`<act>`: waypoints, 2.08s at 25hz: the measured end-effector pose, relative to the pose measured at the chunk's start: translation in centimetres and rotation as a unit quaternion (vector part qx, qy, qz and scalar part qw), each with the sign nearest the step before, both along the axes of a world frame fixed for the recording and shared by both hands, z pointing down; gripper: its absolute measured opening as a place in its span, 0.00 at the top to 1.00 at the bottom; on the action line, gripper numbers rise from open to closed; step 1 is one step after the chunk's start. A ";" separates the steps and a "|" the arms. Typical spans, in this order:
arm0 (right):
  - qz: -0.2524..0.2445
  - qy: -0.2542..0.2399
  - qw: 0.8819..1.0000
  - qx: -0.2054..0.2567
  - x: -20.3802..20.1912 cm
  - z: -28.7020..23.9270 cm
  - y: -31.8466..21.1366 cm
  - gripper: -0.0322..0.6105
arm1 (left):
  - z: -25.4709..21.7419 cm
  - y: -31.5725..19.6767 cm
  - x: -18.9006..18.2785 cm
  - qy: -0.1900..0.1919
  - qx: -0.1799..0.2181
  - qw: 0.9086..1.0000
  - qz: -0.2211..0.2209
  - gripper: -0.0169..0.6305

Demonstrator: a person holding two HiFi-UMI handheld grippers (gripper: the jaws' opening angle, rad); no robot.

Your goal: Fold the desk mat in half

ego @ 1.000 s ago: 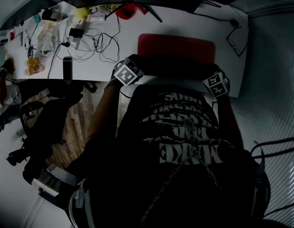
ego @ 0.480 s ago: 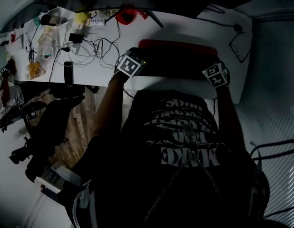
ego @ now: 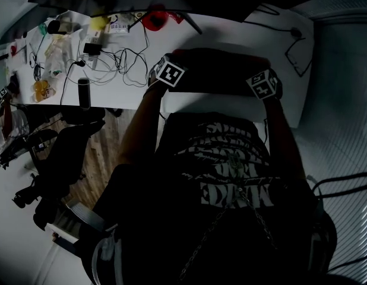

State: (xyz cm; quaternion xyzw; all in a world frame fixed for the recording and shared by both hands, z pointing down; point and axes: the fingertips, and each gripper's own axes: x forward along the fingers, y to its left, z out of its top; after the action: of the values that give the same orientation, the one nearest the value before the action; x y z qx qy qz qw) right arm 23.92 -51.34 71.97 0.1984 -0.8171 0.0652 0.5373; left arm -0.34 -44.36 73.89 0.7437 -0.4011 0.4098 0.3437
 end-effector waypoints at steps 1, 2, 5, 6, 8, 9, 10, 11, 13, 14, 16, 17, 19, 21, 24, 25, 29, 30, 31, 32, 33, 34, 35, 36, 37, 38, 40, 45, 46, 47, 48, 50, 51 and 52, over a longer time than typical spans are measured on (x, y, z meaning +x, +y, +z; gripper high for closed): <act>-0.003 0.008 1.000 0.006 -0.1 0.2 -0.1 0.92 | 0.4 -0.1 -0.2 -0.003 -0.002 1.000 -0.009 0.89; -0.008 0.015 1.000 0.014 -0.2 0.4 -0.1 0.92 | 0.8 -0.1 -0.4 -0.004 -0.004 1.000 -0.019 0.86; -0.019 0.028 0.999 0.039 -0.4 0.9 -0.5 0.91 | 1.7 -0.1 -1.4 0.000 -0.002 0.998 -0.061 0.76; -0.022 0.032 0.998 0.048 -0.5 1.0 -0.6 0.90 | 1.8 -0.1 -1.8 0.002 -0.001 0.997 -0.076 0.73; -0.030 0.041 0.997 0.066 -0.6 1.3 -0.7 0.89 | 1.9 0.0 -2.6 0.000 -0.001 0.996 -0.094 0.69; -0.034 0.043 0.996 0.073 -0.6 1.5 -0.7 0.88 | 1.8 0.1 -2.9 -0.006 0.000 0.995 -0.098 0.67; -0.034 0.042 0.996 0.076 -0.6 1.5 -0.8 0.87 | 1.7 0.1 -3.4 -0.014 0.002 0.995 -0.101 0.66; -0.029 0.038 0.996 0.077 -0.5 1.5 -1.0 0.86 | 1.5 0.1 -4.0 -0.023 0.006 0.994 -0.105 0.66; -0.005 0.025 0.997 0.073 -0.2 1.0 -1.5 0.76 | 0.6 -0.1 -5.4 -0.035 0.021 0.992 -0.115 0.66; 0.011 0.016 0.997 0.071 0.1 0.7 -1.8 0.70 | -0.1 -0.2 -6.2 -0.040 0.032 0.991 -0.122 0.66; 0.045 -0.007 0.997 0.068 0.9 -0.3 -2.4 0.63 | -1.5 -0.2 -7.7 -0.040 0.054 0.988 -0.139 0.66; 0.058 -0.019 0.996 0.070 1.3 -0.8 -2.6 0.63 | -2.5 0.0 -8.4 -0.041 0.063 0.986 -0.149 0.66; 0.076 -0.039 0.993 0.083 2.2 -2.2 -2.7 0.63 | -5.5 0.3 -9.5 -0.044 0.081 0.982 -0.166 0.66; 0.093 -0.058 0.988 0.106 3.0 -4.7 -2.3 0.63 | -8.1 0.5 -9.4 -0.025 0.105 0.978 -0.176 0.66; 0.117 -0.100 0.975 0.163 3.9 -9.6 -1.6 0.63 | -12.5 0.7 -8.2 0.008 0.159 0.971 -0.176 0.66; 0.123 -0.116 0.968 0.184 4.1 -11.2 -1.4 0.63 | -14.2 0.6 -7.6 0.021 0.181 0.968 -0.173 0.66; 0.118 -0.178 0.945 0.246 3.6 -17.4 0.7 0.63 | -21.0 0.9 -3.4 0.109 0.254 0.949 -0.154 0.66; 0.112 -0.192 0.940 0.258 3.1 -19.1 1.4 0.63 | -22.9 1.1 -2.1 0.142 0.269 0.941 -0.148 0.66; 0.108 -0.207 0.935 0.268 2.4 -20.8 2.3 0.65 | -24.8 1.2 -0.9 0.168 0.286 0.933 -0.140 0.66; 0.108 -0.224 0.929 0.274 1.8 -22.4 3.1 0.67 | -26.6 1.3 -0.1 0.182 0.307 0.925 -0.133 0.68; 0.111 -0.243 0.923 0.276 1.3 -23.8 3.9 0.70 | -28.3 1.4 0.6 0.186 0.329 0.917 -0.127 0.74; 0.116 -0.263 0.918 0.274 0.8 -24.9 4.6 0.73 | -29.8 1.6 1.1 0.183 0.350 0.911 -0.122 0.83; 0.120 -0.284 0.912 0.270 0.3 -25.9 5.3 0.76 | -30.9 1.8 1.6 0.178 0.367 0.905 -0.118 0.90; 0.123 -0.302 0.908 0.265 -0.1 -26.7 6.0 0.78 | -31.7 2.1 2.1 0.173 0.381 0.901 -0.113 0.91; 0.124 -0.316 0.904 0.260 -0.6 -27.4 6.6 0.80 | -32.2 2.4 2.5 0.169 0.391 0.898 -0.110 0.93; 0.123 -0.328 0.901 0.257 -1.0 -28.0 7.1 0.83 | -32.5 2.7 2.8 0.166 0.399 0.895 -0.112 0.96; 0.114 -0.349 0.895 0.254 -2.0 -29.1 8.2 0.91 | -32.5 3.2 3.0 0.161 0.408 0.890 -0.129 0.97; 0.102 -0.364 0.897 0.228 -4.3 -29.1 10.3 0.95 | -29.5 3.9 4.0 0.149 0.382 0.900 -0.149 0.97; 0.100 -0.360 0.900 0.225 -4.5 -28.9 10.6 0.95 | -29.3 3.9 4.5 0.151 0.377 0.903 -0.140 0.97; 0.100 -0.356 0.902 0.225 -4.6 -28.7 10.7 0.95 | -29.2 3.9 5.0 0.153 0.375 0.905 -0.130 0.97; 0.101 -0.353 0.903 0.224 -4.6 -28.6 10.9 0.95 | -29.2 3.8 5.3 0.156 0.374 0.906 -0.122 0.97; 0.111 -0.348 0.904 0.223 -4.4 -28.5 10.9 0.95 | -29.2 3.7 5.7 0.164 0.369 0.907 -0.116 0.97; 0.117 -0.345 0.904 0.223 -4.3 -28.5 10.9 0.95 | -29.2 3.6 5.7 0.167 0.367 0.908 -0.115 0.97; 0.122 -0.344 0.904 0.224 -4.2 -28.4 10.8 0.95 | -29.2 3.5 5.8 0.169 0.366 0.908 -0.113 0.97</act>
State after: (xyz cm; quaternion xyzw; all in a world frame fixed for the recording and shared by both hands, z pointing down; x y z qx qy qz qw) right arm 19.69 -40.51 43.53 0.3769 -0.9136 0.0093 0.1523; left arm 5.42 -40.81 44.71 0.8255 -0.5397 0.0604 0.1536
